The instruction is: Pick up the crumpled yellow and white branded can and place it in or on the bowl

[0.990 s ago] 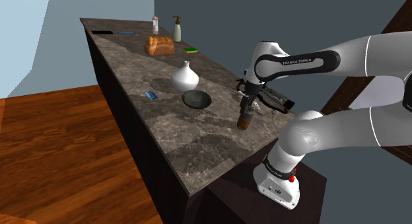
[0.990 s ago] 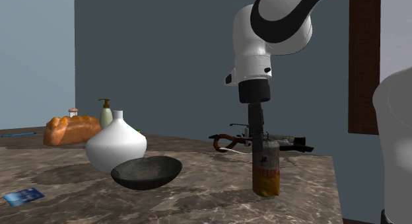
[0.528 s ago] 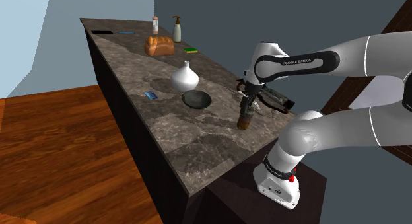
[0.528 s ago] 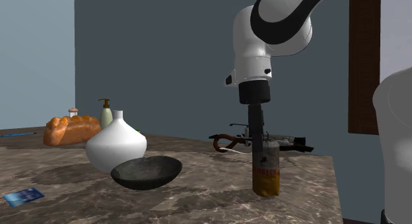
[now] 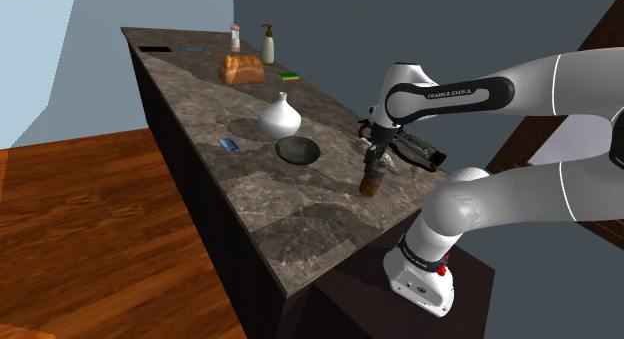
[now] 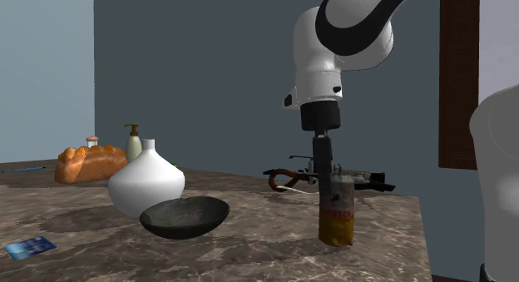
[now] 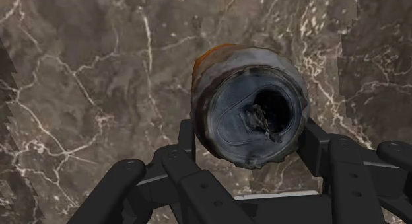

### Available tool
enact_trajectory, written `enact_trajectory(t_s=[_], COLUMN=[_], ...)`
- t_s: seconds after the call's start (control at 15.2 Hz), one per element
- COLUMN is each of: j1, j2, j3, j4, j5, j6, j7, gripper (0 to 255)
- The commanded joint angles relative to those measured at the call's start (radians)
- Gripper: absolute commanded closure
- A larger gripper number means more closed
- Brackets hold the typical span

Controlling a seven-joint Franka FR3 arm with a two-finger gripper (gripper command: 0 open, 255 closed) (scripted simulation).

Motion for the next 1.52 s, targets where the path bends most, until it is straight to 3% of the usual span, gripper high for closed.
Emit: enact_trajectory(t_s=[0.0, 1.45], j1=[0.000, 0.014], j2=[0.000, -0.079], j3=[0.000, 0.044], j4=[-0.001, 0.241], j5=[0.000, 0.039], j6=[0.000, -0.320], j7=[0.000, 0.004], gripper=[255, 255])
